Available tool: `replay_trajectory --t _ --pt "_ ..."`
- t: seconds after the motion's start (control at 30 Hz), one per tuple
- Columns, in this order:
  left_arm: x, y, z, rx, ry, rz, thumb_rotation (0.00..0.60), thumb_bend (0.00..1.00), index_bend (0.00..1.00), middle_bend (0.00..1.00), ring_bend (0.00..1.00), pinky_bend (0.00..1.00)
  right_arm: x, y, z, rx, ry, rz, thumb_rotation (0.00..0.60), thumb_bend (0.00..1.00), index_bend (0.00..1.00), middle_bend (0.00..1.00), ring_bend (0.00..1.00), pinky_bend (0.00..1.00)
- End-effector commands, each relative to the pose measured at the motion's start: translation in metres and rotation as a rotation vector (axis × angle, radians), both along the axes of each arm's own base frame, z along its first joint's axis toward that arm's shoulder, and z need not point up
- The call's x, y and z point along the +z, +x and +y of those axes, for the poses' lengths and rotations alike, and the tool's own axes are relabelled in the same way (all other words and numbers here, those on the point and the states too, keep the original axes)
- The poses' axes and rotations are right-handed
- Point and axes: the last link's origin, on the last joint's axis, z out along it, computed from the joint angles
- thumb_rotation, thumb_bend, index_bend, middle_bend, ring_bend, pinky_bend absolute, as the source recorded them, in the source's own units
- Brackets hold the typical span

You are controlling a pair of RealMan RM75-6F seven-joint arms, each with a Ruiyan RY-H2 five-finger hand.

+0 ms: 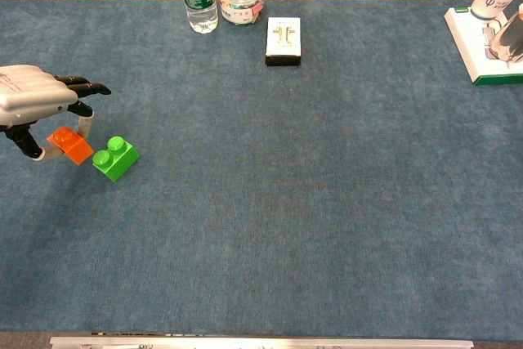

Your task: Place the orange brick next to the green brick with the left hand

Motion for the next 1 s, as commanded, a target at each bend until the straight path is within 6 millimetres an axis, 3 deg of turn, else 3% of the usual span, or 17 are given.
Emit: replay_trajectory --t 0.03,1.0 --pt "-0.0027 0.0013 0.0004 0.017 -0.008 -0.013 0.6 0.35 0.61 0.0 0.0 0.19 0.0001 0.0 0.0 0.0 0.0 0.0 0.6 0.44 0.63 0.55 0.42 0.46" --pt "-0.0113 0.0049 0.0015 0.013 0.016 -0.05 0.6 0.35 0.61 0.0 0.0 0.19 -0.0012 0.0004 0.0008 0.002 0.005 0.002 0.6 0.43 0.63 0.55 0.42 0.46"
